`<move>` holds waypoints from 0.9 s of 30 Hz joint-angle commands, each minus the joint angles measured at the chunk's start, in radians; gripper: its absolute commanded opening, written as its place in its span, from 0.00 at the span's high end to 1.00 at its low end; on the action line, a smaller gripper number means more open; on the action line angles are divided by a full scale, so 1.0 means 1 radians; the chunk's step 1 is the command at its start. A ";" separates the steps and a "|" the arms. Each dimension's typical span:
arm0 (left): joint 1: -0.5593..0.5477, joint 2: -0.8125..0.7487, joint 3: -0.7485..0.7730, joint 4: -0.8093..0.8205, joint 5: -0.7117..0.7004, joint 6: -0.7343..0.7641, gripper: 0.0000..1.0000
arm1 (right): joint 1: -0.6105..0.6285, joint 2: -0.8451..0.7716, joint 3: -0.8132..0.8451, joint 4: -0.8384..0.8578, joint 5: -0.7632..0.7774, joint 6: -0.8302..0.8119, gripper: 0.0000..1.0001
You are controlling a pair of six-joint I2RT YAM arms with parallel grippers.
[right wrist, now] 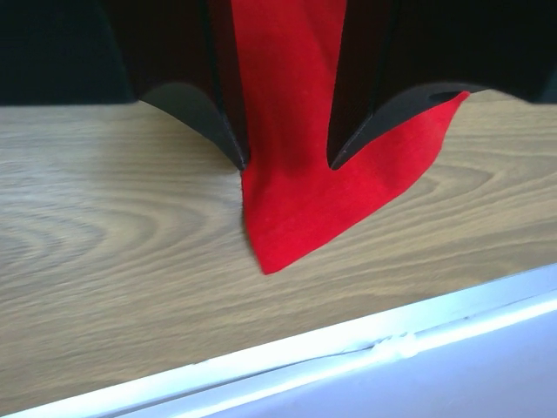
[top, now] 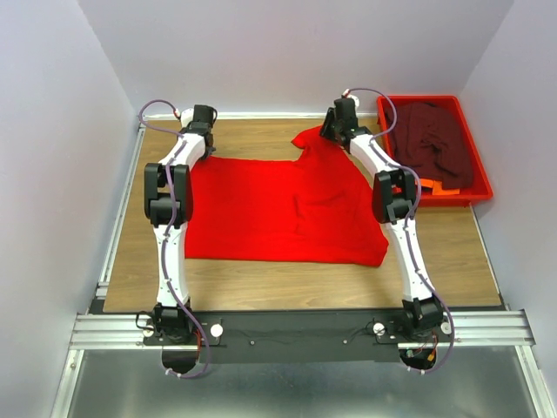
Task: Fold and stack the t-shirts
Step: Fold the tshirt
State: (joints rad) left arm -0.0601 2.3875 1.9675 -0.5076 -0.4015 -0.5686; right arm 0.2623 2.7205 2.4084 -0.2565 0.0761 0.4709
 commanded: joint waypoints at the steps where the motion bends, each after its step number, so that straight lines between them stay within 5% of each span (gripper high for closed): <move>1: 0.005 -0.053 -0.025 0.018 0.032 0.015 1.00 | 0.028 0.048 -0.006 -0.084 0.040 0.017 0.53; 7: 0.005 -0.062 -0.039 0.029 0.041 0.022 1.00 | 0.028 0.031 -0.040 -0.096 0.065 0.021 0.59; 19: 0.005 -0.096 -0.052 0.080 0.052 0.047 1.00 | 0.025 0.031 0.047 -0.095 0.129 -0.037 1.00; 27: 0.006 -0.113 -0.033 0.101 0.046 0.068 1.00 | -0.003 -0.065 0.034 -0.050 0.177 -0.077 1.00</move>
State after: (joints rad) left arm -0.0601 2.3299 1.9232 -0.4419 -0.3630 -0.5224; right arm 0.2806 2.7186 2.4348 -0.3092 0.1986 0.4244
